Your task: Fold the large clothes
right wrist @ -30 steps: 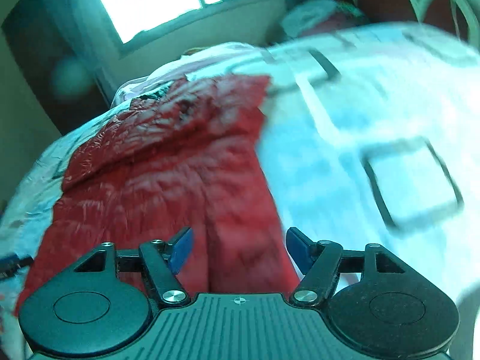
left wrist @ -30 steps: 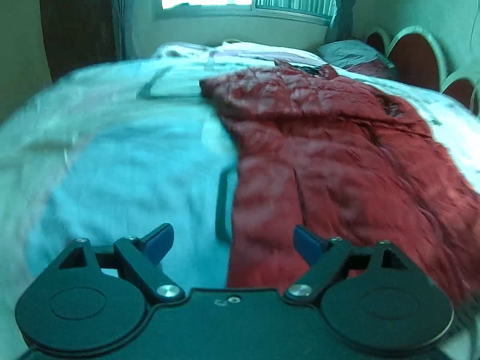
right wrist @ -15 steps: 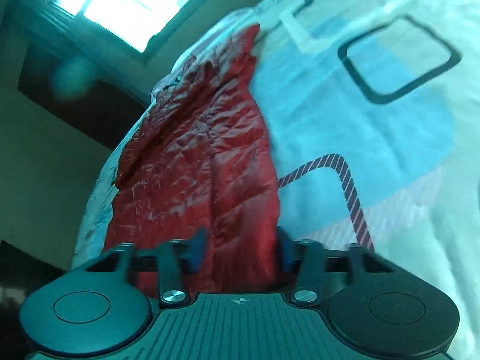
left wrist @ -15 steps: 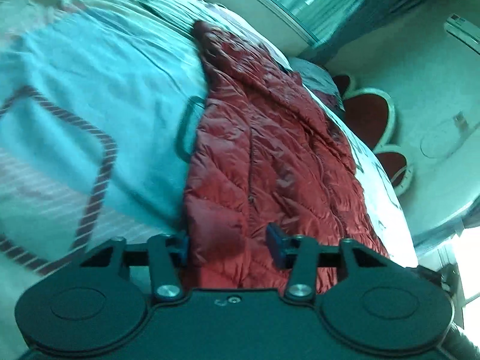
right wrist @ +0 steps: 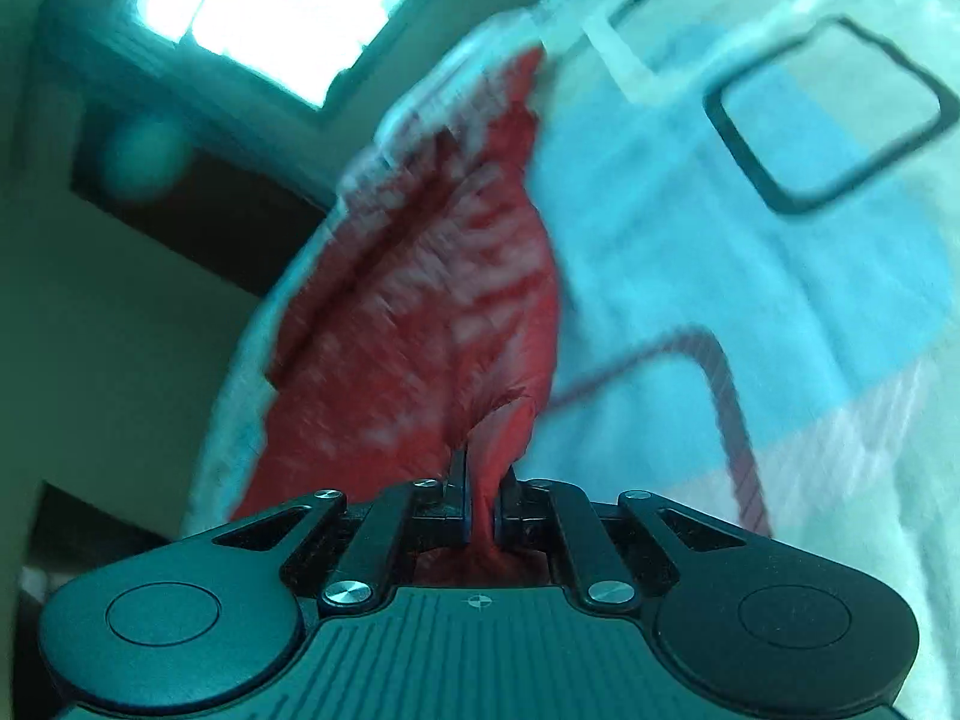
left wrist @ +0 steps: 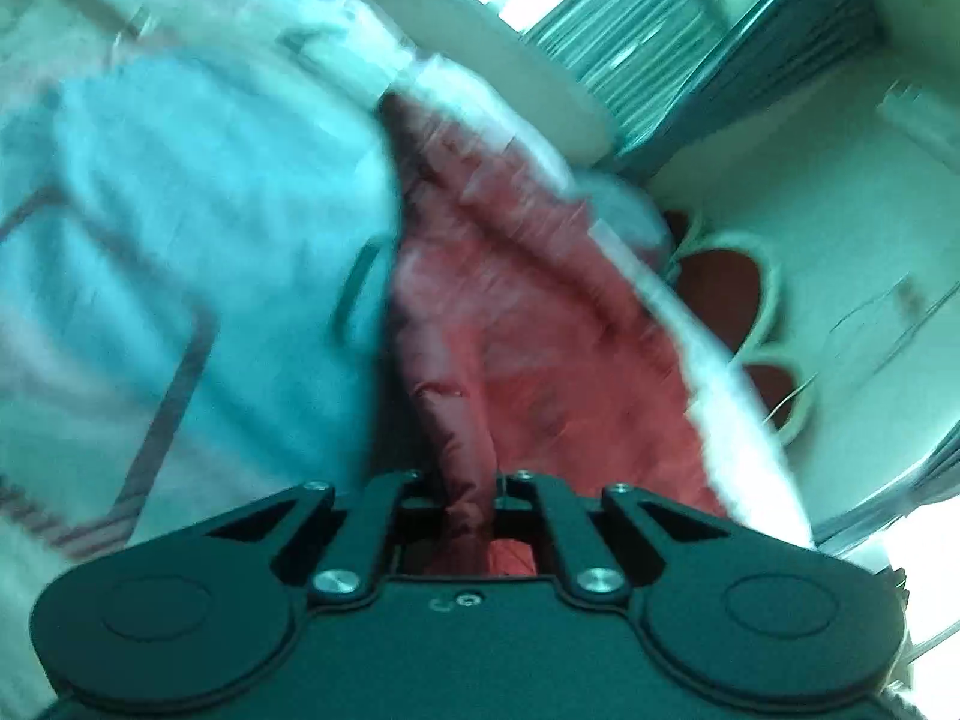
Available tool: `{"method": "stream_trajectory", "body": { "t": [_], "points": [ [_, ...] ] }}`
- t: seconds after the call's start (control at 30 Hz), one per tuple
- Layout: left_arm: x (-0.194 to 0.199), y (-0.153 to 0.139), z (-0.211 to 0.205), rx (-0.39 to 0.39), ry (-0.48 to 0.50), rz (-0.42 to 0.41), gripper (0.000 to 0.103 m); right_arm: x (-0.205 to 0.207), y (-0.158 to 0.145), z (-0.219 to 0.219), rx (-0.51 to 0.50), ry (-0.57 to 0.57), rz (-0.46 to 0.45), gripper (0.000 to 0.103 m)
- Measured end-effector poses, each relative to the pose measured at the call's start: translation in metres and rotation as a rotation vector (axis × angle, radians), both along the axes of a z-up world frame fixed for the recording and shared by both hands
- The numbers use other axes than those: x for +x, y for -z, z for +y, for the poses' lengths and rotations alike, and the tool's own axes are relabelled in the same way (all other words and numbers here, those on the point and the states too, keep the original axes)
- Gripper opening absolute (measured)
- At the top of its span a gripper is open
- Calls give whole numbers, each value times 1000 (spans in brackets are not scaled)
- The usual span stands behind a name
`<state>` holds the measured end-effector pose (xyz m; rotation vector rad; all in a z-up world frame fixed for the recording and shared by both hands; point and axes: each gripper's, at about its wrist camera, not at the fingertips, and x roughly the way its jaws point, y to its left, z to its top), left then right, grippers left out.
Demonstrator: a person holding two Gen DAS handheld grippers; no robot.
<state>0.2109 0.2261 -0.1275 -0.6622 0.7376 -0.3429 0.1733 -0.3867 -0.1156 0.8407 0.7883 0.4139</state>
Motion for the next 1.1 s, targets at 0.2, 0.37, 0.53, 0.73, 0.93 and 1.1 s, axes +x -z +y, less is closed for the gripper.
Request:
{"method": "stream_trajectory", "body": {
  "t": [0.2, 0.37, 0.53, 0.73, 0.93, 1.1],
  "points": [
    [41, -65, -10, 59, 6, -148, 5, 40, -61, 1, -33, 35, -141, 5],
    [117, -102, -20, 37, -9, -229, 5, 107, -101, 2, -16, 94, -206, 5],
    [211, -116, -32, 74, 18, -246, 5, 203, -118, 10, -20, 116, -199, 5],
    [329, -95, -45, 201, 23, -165, 32, 321, -102, 8, -57, 141, -185, 16],
    [365, -60, -32, 361, -81, -117, 101, 365, -70, 14, -231, 203, -152, 93],
    [395, -36, -29, 412, 31, -45, 92, 390, -33, 31, -373, 104, -93, 80]
  ]
}}
